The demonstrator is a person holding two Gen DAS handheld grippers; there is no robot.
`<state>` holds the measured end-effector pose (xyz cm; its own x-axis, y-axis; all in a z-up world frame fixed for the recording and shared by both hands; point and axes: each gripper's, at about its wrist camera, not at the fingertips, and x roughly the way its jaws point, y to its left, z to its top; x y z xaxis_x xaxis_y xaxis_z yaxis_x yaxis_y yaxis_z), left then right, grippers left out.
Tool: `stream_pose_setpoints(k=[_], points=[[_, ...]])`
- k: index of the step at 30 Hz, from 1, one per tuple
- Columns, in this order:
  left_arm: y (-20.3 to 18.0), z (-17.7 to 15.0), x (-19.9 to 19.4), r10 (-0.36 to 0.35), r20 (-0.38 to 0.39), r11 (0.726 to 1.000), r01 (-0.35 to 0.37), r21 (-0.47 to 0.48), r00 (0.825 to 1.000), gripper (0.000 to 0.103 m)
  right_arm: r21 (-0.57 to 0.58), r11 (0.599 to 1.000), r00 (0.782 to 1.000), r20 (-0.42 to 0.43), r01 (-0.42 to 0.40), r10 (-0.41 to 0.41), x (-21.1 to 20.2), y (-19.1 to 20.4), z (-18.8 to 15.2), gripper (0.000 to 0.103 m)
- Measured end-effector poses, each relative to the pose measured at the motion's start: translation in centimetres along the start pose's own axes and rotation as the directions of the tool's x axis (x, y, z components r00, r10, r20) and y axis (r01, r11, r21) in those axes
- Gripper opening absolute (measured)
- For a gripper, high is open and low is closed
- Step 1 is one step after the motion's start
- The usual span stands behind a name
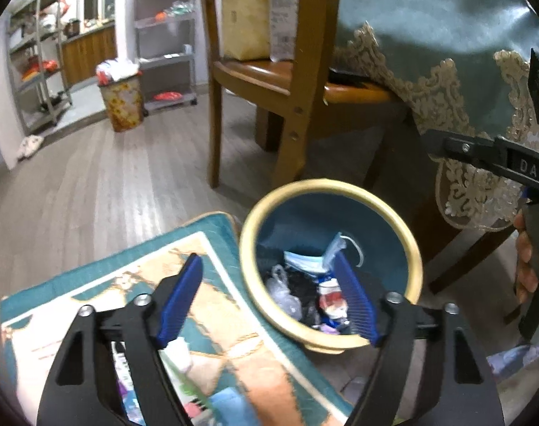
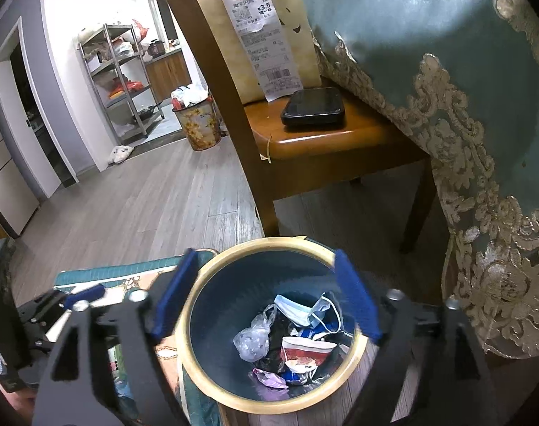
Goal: Collect trash
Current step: 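Move both open grippers back over the remaining trash on the cushion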
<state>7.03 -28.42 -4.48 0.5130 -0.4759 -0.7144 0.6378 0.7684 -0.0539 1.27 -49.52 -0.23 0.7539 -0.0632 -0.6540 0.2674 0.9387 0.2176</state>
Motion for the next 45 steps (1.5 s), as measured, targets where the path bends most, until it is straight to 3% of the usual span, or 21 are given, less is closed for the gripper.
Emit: stream_pose_setpoints(k=[2,26,39,45], points=[[0.6,0.0,-0.8,0.017,0.014,1.0,-0.017,-0.003,1.0,0.088,-0.01,1.0,1.0,-0.004,0.002,-0.002,-0.1,0.3,0.0,0.097],[7.8,-3.5,-9.6,0.171,0.059,0.985,-0.169,-0.032,0.983,0.091,-0.157,0.987,0.999,-0.01,-0.035,0.033,-1.7,7.6,-0.8,0.097],[14.8,-7.0,-13.6,0.264,0.026,0.951,-0.255,-0.176,0.964,0.091,-0.212,0.972,0.993,-0.08,-0.102,0.087,0.0,12.9,-3.3,0.097],[17.7,-9.2,-14.0,0.302,-0.025,0.931,-0.3,-0.208,0.953,0.091,-0.228,0.965,0.988,-0.111,-0.13,0.107,0.7,15.1,-4.6,0.097]])
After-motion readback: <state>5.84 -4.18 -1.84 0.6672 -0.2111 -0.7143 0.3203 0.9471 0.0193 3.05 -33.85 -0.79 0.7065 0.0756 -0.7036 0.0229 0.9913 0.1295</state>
